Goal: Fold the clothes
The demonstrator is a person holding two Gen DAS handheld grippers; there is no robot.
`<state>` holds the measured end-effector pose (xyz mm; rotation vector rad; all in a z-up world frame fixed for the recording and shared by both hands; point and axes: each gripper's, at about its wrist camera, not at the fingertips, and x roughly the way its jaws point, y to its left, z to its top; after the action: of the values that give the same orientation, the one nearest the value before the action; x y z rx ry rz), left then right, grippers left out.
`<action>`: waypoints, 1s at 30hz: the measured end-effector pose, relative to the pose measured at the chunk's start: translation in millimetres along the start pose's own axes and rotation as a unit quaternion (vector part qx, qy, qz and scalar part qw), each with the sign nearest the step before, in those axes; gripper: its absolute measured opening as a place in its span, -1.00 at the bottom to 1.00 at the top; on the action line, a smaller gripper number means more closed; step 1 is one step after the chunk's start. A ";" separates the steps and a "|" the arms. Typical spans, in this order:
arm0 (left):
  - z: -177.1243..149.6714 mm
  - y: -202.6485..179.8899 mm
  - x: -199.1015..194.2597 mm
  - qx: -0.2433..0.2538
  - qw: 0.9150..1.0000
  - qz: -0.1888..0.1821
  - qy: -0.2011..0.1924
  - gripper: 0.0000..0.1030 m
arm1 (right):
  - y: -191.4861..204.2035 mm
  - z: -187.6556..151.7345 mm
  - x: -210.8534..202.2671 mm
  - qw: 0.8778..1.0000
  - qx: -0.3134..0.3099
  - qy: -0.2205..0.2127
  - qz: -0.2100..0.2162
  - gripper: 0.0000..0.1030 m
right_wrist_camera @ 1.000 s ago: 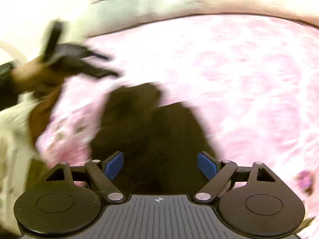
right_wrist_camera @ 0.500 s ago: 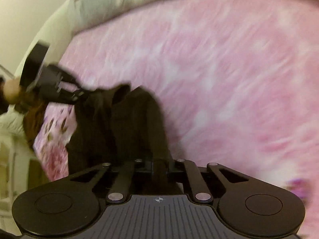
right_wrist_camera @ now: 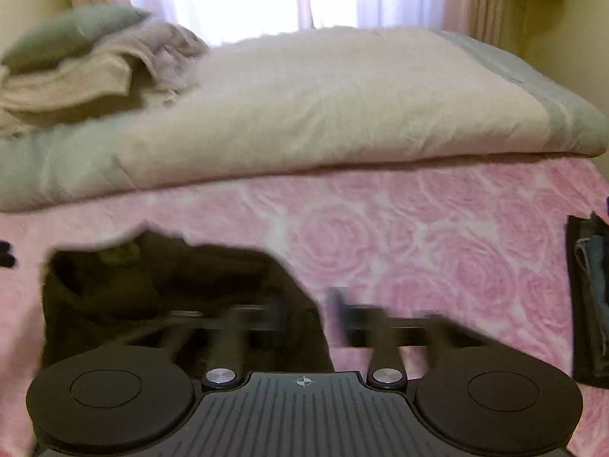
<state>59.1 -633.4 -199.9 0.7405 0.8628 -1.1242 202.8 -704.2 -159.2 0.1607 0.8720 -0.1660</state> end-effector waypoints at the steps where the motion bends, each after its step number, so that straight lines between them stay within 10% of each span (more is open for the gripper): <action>1: -6.3 -3.2 0.4 -0.005 1.000 -0.003 0.004 -0.28 | 5.3 -6.2 2.0 1.000 -0.007 0.001 0.008 0.60; 12: -53.2 -93.9 -1.4 -0.030 0.991 -0.123 0.039 0.16 | 70.0 -107.8 2.6 0.976 -0.118 0.158 0.094 0.59; 13: -47.9 -106.3 1.9 -0.020 0.991 -0.131 0.035 0.17 | 68.1 -116.1 2.7 0.974 -0.117 0.173 0.090 0.31; 14: -42.6 -118.8 5.2 -0.011 0.990 -0.139 0.030 0.21 | 65.0 -122.9 1.6 0.972 -0.113 0.186 0.089 -0.64; 15: -36.1 -131.5 10.2 -0.002 0.989 -0.146 0.029 0.23 | 61.0 -130.5 -1.6 0.970 -0.113 0.200 0.079 -1.00; 22: -4.9 -215.6 60.7 0.084 0.987 -0.123 0.057 0.25 | 5.6 -165.3 -61.5 0.972 -0.037 0.232 0.023 -1.00; 24: -4.8 -223.8 74.0 0.082 0.988 -0.106 0.077 0.12 | -13.3 -175.3 -78.3 0.970 -0.002 0.242 0.010 -1.00; 26: -6.4 -222.9 79.0 0.079 0.987 -0.100 0.095 -0.95 | -22.4 -181.5 -87.0 0.970 0.015 0.241 0.011 -1.00; 30: -12.6 -181.8 41.5 0.049 0.991 -0.097 0.079 -0.97 | -12.5 -174.4 -83.6 0.977 -0.014 0.212 0.033 -1.00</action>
<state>-110.0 -690.5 -255.5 0.8504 1.0355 -1.3002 17.2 -673.6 -206.0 0.2011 1.2914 -0.0570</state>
